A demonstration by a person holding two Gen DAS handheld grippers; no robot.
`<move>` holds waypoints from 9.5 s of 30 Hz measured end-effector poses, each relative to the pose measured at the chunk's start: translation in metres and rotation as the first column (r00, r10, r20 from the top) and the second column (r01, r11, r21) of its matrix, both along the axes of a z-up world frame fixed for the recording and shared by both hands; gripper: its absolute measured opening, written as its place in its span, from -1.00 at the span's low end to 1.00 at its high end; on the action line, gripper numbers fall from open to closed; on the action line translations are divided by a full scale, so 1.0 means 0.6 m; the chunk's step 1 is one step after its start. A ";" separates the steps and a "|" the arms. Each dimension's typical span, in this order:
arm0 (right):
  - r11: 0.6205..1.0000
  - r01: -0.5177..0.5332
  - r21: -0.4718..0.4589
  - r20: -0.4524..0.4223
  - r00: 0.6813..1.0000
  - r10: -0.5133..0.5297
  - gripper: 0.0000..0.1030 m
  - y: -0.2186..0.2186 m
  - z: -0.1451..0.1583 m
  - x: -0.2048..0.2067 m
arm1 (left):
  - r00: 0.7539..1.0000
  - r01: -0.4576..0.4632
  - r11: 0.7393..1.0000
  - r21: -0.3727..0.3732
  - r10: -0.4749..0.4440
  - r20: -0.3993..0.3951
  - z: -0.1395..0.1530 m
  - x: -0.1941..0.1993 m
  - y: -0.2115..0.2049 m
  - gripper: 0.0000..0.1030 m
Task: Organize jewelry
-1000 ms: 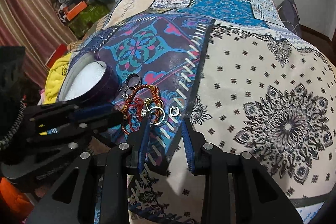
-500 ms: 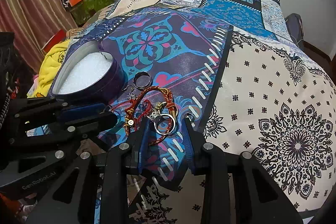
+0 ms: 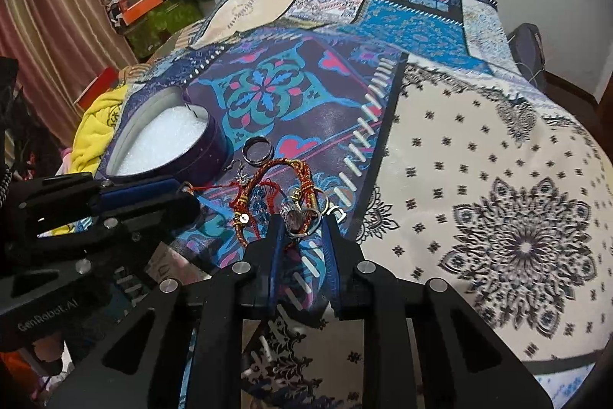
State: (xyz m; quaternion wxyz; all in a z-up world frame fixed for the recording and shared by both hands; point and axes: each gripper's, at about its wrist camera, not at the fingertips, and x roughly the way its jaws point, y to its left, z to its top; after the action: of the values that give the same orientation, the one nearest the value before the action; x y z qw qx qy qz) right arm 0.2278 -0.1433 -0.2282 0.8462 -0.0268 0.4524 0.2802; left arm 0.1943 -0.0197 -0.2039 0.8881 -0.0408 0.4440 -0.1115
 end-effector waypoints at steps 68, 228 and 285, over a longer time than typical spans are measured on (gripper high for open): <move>0.998 0.041 -0.039 0.045 0.998 -0.039 -0.81 -0.017 0.025 -0.016 | 0.998 -0.039 0.999 -0.023 0.040 0.047 0.036 -0.035 0.030 -0.66; 0.989 0.141 -0.034 -0.001 0.990 -0.141 -0.34 -0.114 0.029 -0.013 | 0.986 0.038 0.999 -0.029 -0.042 -0.159 -0.050 0.041 -0.077 -0.49; 0.989 0.149 -0.001 0.114 0.982 -0.148 -0.86 -0.106 0.044 0.011 | 0.987 0.025 0.999 -0.045 -0.031 -0.156 -0.046 0.036 -0.027 -0.78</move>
State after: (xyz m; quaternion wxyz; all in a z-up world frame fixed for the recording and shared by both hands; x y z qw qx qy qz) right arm 0.2345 -0.2071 -0.2016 0.8890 -0.0129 0.4055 0.2122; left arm 0.2162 -0.0360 -0.2312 0.8479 -0.0621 0.5103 -0.1298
